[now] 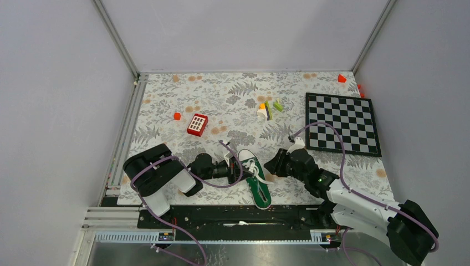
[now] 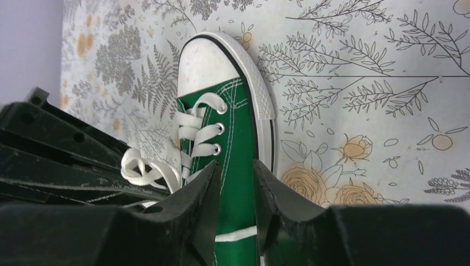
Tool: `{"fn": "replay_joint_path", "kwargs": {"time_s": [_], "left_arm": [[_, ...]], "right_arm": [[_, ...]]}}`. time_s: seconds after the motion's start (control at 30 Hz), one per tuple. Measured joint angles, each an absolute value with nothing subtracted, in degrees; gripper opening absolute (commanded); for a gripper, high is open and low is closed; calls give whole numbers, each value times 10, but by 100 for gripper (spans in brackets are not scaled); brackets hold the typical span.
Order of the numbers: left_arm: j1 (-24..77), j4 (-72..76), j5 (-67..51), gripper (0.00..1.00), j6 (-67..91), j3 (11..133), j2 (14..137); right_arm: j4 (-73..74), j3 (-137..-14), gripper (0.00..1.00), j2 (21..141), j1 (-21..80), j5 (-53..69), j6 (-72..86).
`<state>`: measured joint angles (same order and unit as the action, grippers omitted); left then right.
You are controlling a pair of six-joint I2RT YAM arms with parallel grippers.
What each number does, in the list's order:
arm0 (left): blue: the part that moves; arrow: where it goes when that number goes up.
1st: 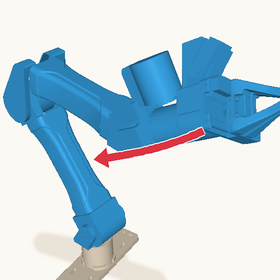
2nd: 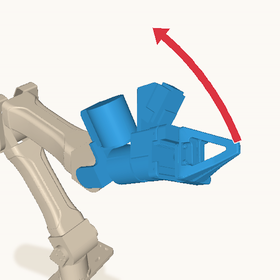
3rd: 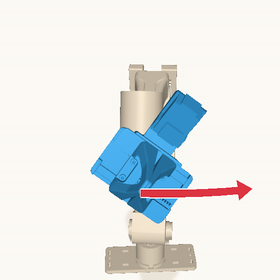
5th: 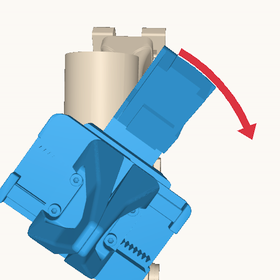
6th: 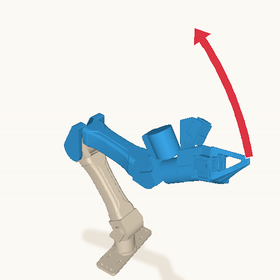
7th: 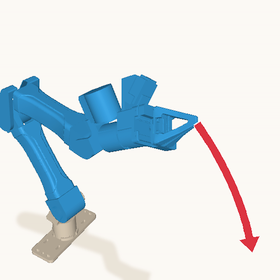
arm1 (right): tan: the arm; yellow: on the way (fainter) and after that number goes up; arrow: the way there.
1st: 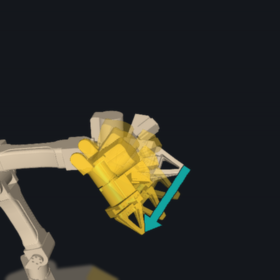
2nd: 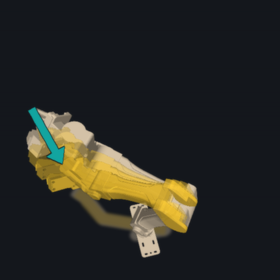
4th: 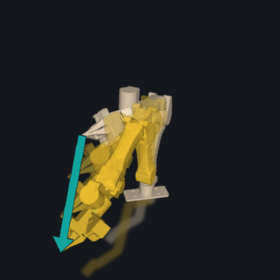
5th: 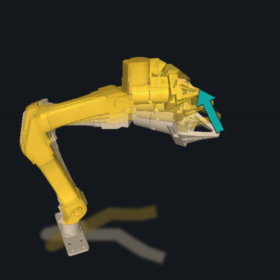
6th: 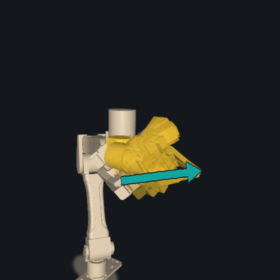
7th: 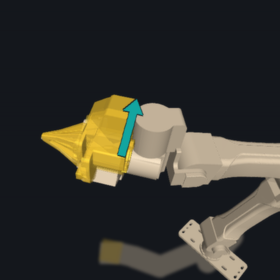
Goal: Tie the shoes
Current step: Cross the shoelace with the shoelace.
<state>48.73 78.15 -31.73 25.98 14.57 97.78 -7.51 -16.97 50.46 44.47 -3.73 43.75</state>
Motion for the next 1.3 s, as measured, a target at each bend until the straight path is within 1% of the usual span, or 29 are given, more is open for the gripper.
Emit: {"fn": "replay_joint_path", "kwargs": {"time_s": [0.2, 0.37, 0.5, 0.9, 1.3], "left_arm": [[487, 782, -318, 0, 260, 148, 982], [487, 782, -318, 0, 260, 150, 984], [487, 782, -318, 0, 260, 151, 984], [487, 781, -318, 0, 260, 153, 987], [487, 782, -318, 0, 260, 154, 989]], "right_arm": [[-146, -157, 35, 549, 386, 63, 469], [-208, -153, 34, 597, 375, 132, 493], [-243, -151, 33, 619, 372, 164, 506], [-280, -129, 31, 619, 369, 201, 524], [-282, -122, 35, 599, 369, 209, 526]]}}
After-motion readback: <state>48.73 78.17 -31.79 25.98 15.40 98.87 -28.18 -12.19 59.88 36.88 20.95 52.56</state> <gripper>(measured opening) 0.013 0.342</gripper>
